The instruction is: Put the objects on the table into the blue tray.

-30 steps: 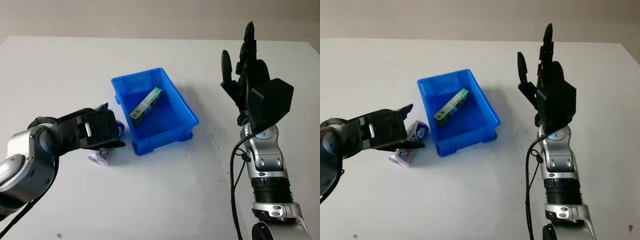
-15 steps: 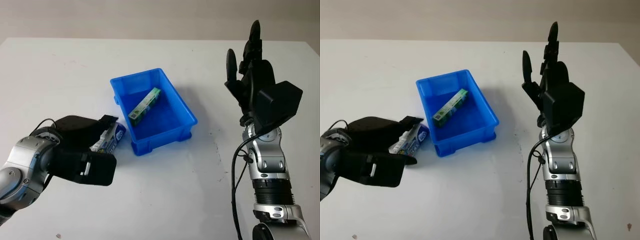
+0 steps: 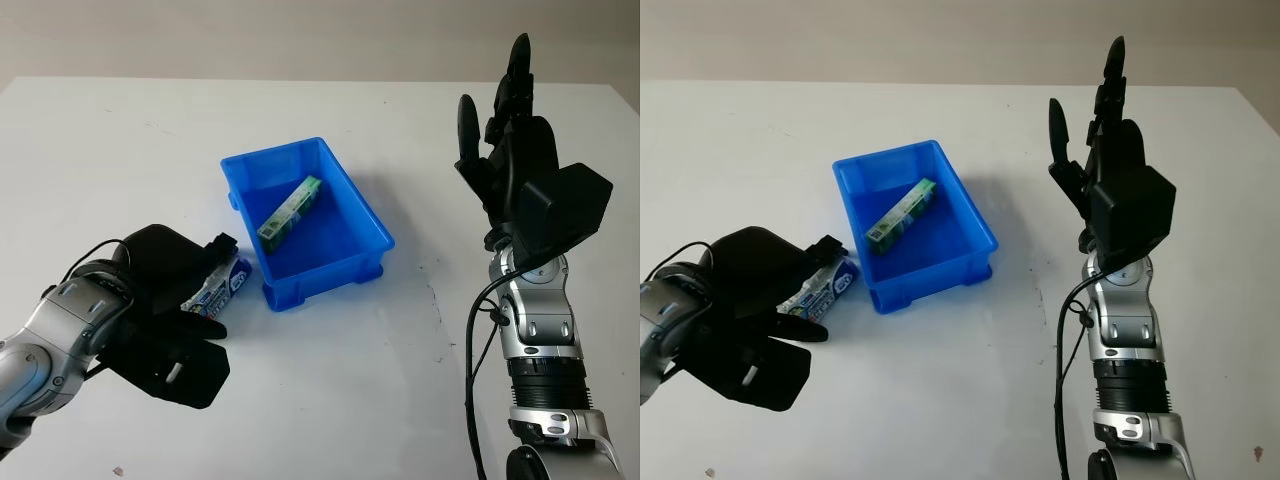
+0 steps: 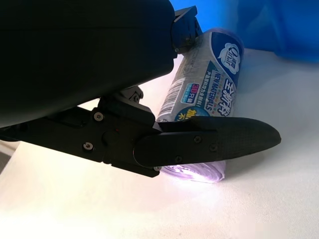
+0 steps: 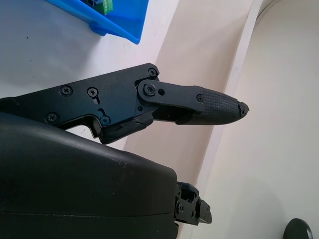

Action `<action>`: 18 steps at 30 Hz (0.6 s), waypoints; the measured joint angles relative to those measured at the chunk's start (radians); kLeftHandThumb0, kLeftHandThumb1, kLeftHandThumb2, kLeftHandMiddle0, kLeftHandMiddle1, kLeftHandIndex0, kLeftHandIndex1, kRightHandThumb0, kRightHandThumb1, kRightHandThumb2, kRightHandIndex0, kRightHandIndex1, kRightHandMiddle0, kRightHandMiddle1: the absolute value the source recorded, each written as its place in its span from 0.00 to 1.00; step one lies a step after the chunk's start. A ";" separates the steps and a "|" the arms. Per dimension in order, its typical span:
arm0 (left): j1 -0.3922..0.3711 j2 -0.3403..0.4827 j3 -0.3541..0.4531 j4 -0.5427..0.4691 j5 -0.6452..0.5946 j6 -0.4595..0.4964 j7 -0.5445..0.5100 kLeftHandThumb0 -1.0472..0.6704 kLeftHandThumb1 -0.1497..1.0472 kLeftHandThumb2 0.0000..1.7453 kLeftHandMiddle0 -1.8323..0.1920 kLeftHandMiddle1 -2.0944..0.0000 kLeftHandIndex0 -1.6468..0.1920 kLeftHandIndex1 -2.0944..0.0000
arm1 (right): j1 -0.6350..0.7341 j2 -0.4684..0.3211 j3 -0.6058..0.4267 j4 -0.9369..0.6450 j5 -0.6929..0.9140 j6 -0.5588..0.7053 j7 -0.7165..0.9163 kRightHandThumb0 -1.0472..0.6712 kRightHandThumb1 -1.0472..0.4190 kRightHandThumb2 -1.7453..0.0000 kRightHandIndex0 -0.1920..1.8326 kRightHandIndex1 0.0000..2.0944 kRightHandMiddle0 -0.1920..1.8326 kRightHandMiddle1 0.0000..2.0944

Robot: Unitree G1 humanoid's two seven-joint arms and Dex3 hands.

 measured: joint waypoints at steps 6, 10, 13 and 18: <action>0.024 -0.029 0.038 0.018 0.063 -0.076 0.036 0.38 1.00 0.12 0.44 0.00 1.00 0.10 | 0.000 -0.005 -0.001 0.005 -0.004 -0.005 0.002 0.22 0.00 0.70 0.00 0.00 0.00 0.00; 0.026 -0.054 0.059 0.032 0.084 -0.101 0.045 0.53 1.00 0.10 0.42 0.00 0.96 0.13 | 0.000 -0.008 -0.002 0.008 -0.003 -0.010 0.006 0.22 0.00 0.71 0.00 0.00 0.00 0.00; 0.033 -0.075 0.090 0.066 0.071 -0.123 0.105 0.55 1.00 0.11 0.42 0.00 0.97 0.09 | 0.000 -0.011 -0.004 0.012 0.002 -0.014 0.014 0.22 0.00 0.71 0.00 0.00 0.00 0.00; 0.029 -0.111 0.154 0.138 0.003 -0.140 0.189 0.56 1.00 0.18 0.44 0.00 1.00 0.02 | 0.000 -0.013 -0.005 0.015 0.008 -0.025 0.024 0.22 0.00 0.71 0.00 0.00 0.00 0.00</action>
